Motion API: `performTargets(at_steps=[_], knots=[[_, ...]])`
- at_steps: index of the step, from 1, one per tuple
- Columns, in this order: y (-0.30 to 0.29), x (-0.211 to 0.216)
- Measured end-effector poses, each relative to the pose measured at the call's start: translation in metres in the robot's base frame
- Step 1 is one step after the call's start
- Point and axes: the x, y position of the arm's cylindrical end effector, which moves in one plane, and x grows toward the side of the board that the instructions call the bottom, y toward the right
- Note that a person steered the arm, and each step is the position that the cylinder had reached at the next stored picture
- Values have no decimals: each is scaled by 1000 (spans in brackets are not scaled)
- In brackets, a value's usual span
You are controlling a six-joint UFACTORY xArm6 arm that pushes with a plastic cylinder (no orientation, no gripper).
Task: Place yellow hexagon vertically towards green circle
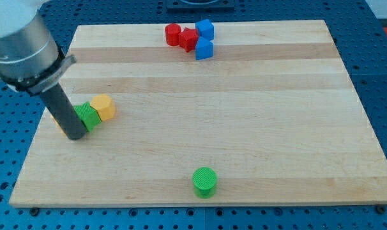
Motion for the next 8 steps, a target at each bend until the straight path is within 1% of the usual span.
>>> performTargets(at_steps=[1,2,3,4,5,6,7,8], knots=[[-26,-44],[19,-53],[49,-51],[65,-57],[118,-7],[132,16],[83,-37],[122,-54]])
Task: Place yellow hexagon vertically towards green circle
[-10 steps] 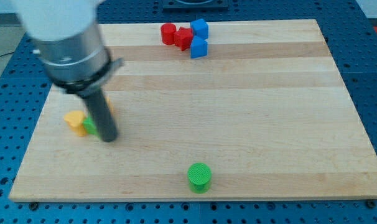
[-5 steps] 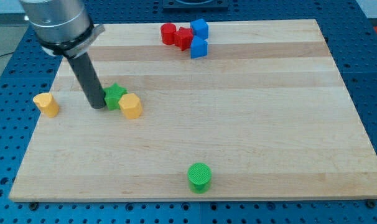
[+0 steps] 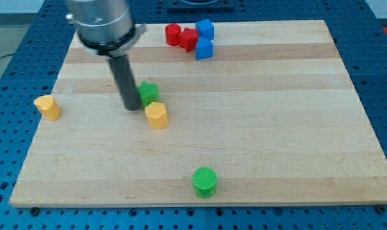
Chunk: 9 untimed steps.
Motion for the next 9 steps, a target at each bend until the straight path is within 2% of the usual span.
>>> performTargets(at_steps=[1,2,3,4,5,6,7,9], knots=[[51,31],[52,59],[7,8],[-29,33],[-35,69],[-9,97],[33,102],[80,90]])
